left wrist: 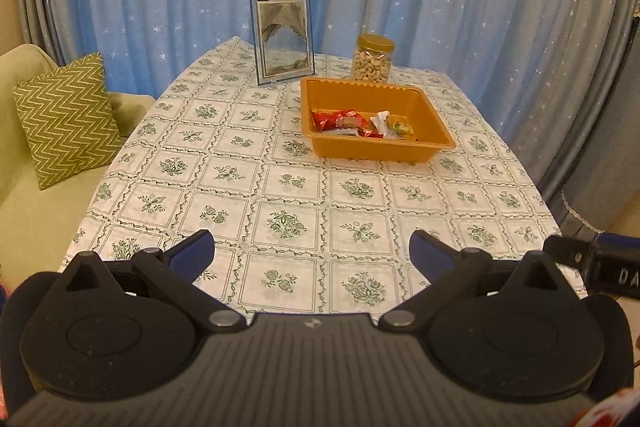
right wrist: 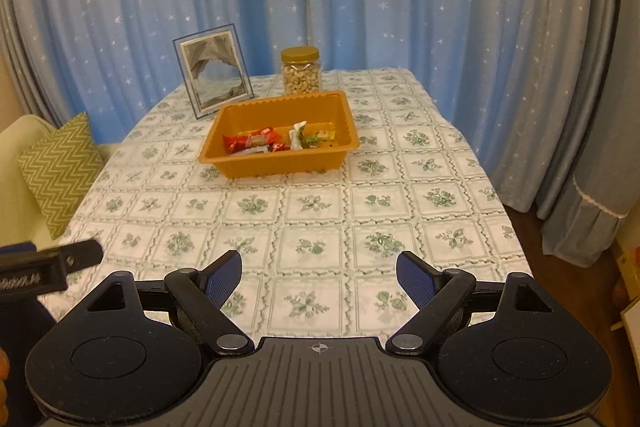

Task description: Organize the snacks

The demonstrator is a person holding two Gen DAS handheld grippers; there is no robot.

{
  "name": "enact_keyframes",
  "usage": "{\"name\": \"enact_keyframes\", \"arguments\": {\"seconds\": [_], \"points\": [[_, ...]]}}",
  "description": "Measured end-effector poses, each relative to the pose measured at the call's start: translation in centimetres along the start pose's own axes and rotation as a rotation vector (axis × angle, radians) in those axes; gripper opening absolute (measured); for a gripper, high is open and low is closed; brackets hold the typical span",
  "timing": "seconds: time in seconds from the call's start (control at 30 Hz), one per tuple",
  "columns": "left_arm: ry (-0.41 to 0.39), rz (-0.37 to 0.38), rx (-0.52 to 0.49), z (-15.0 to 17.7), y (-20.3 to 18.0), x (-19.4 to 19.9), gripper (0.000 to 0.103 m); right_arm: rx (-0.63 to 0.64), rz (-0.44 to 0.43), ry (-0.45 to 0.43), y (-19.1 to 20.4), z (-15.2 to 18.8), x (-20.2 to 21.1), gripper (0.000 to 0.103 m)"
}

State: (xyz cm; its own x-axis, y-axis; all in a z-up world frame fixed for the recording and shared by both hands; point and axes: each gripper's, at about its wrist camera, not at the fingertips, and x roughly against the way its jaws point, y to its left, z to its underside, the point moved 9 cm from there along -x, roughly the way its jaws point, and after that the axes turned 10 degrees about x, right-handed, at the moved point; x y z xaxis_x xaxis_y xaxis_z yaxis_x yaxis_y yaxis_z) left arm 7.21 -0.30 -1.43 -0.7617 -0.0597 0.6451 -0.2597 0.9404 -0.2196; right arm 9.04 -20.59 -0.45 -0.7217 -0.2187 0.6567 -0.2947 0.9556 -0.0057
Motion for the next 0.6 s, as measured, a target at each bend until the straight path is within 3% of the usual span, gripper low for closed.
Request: {"name": "enact_keyframes", "arguments": {"seconds": [0.6], "points": [[-0.002, 0.043, -0.089, 1.6, -1.8, 2.4, 0.103, 0.018, 0.012, -0.037, 0.8, 1.0, 3.4, 0.084]]}}
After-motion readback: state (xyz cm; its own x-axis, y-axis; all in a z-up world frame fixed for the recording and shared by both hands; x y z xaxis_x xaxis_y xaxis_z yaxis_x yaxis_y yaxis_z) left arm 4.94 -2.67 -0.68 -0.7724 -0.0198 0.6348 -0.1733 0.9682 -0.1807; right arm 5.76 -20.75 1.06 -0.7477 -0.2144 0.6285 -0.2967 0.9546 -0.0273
